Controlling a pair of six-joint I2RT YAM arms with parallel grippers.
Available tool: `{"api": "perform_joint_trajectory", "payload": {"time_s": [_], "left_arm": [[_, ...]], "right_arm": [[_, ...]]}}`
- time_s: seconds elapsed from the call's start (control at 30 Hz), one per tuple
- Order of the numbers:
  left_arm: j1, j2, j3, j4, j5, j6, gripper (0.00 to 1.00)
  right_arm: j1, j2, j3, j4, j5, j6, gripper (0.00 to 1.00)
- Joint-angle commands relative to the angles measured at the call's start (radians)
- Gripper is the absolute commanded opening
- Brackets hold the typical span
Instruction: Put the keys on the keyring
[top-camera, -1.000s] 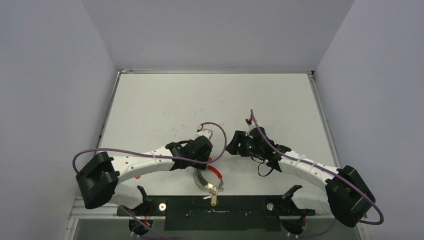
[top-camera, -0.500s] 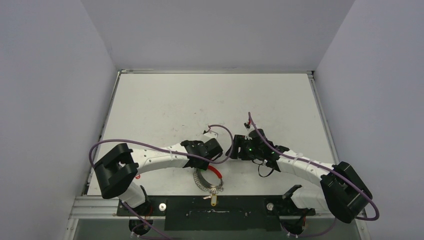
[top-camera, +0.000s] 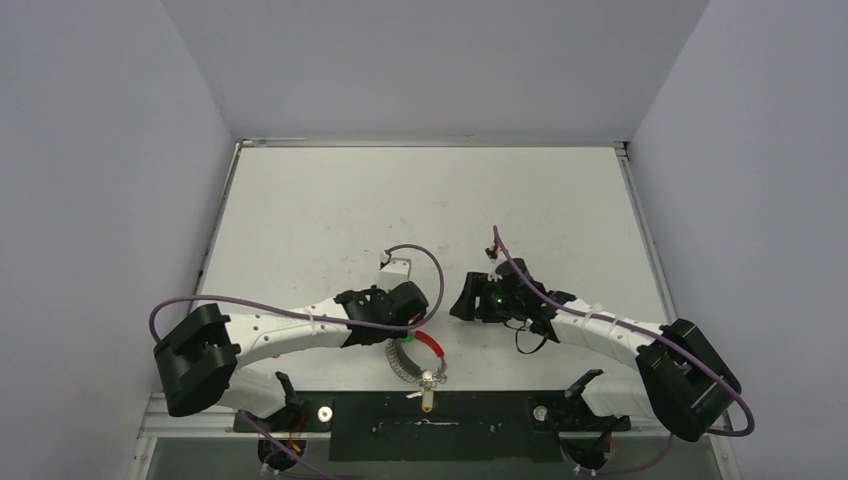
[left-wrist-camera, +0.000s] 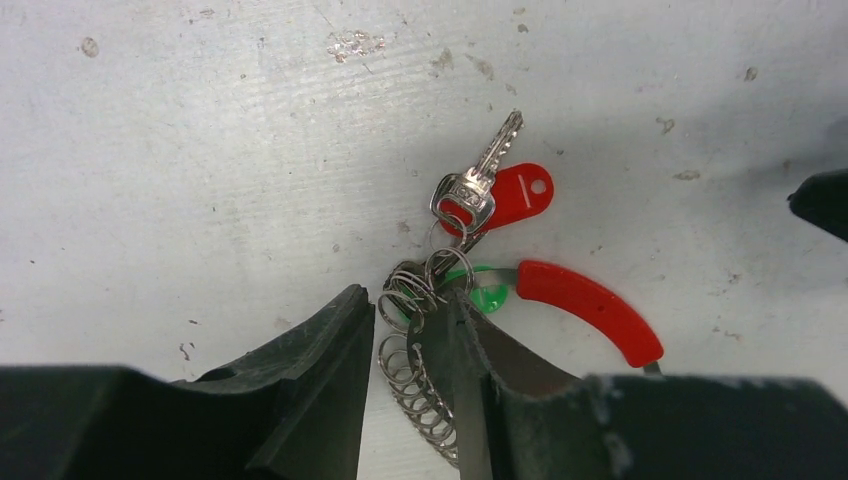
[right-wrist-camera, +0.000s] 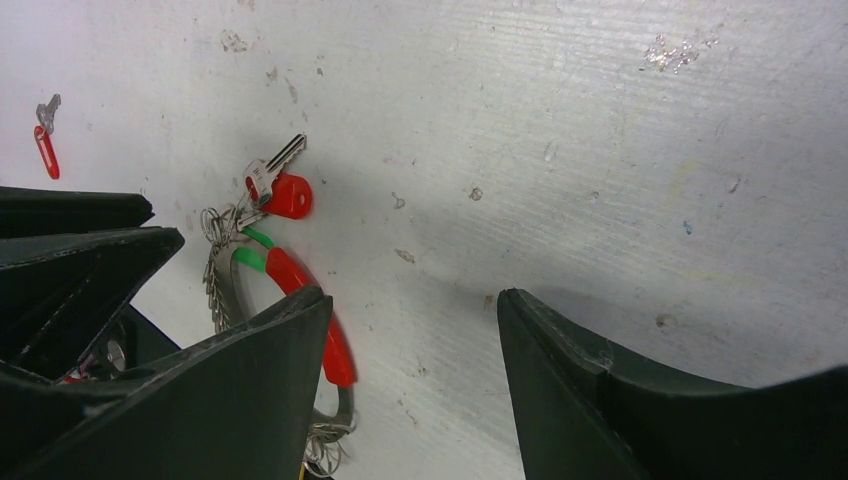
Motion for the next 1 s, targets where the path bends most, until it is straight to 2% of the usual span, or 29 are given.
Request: {"api": "perform_joint_trajectory", "payload": {"time_s": [0.0,0.3,0.6,0.83,0.97], "left_arm": [[0.008,-0.035,-0.022,0.081,-0.040,-0.138,0.32],[0.008,0.091,0.073,-0.032,-0.057,-0.180,0.29],[0.009,0.156,0.102,-0.045,-0.054,-0.173,0.29],[0.007,0.187,0.129,-0.123,-0.052,-0.172,0.22],[0.007,0.194,0.134,-0.137,-0.048,-0.169,0.11]], "right_arm": [[-0.007,0.009,0.000,0.046,-0.016,-0.010,0.63],[-0.007,0.014,-0.012,0.053,-0.021,-0.010,0.63],[-0.007,0.007,-0.019,0.047,-0.020,-0.013,0.64],[-0.007,0.007,-0.015,0.049,-0.016,-0.013,0.64],[-0.007,0.006,-0.013,0.048,-0.016,-0.013,0.64]]}}
